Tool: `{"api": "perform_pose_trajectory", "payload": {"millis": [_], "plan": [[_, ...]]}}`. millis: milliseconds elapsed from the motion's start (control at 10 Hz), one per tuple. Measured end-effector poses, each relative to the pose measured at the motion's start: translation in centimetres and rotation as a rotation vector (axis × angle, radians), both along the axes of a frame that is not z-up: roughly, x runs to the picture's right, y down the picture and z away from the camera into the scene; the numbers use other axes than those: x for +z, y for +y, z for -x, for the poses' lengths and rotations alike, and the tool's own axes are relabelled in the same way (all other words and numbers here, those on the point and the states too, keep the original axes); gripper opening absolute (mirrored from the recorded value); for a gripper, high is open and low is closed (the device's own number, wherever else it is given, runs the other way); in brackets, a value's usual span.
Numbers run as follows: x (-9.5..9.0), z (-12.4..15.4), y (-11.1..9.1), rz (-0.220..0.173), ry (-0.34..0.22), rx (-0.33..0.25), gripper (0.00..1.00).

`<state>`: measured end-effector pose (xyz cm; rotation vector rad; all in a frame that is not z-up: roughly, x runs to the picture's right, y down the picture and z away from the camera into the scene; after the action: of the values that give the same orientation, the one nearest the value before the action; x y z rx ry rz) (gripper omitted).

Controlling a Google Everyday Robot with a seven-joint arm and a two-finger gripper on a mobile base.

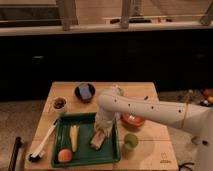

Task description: Place eraser in tray

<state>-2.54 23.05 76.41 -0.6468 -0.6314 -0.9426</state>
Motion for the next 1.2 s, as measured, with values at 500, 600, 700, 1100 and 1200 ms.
{"api": "perform_pose_trajectory", "payload": {"millis": [500,600,700,1100,1200], "plan": [[1.6,2.1,0.5,0.028,-0.015,-0.019,0.52],[1.7,2.3,0.5,0.031,-0.017,-0.020,0.60],[2.0,2.6,0.7,0.036,-0.020,-0.023,0.72],[2.2,2.7,0.8,0.040,-0.023,-0.026,0.80],[2.1,2.8,0.7,0.039,-0.025,-0.028,0.80]]}}
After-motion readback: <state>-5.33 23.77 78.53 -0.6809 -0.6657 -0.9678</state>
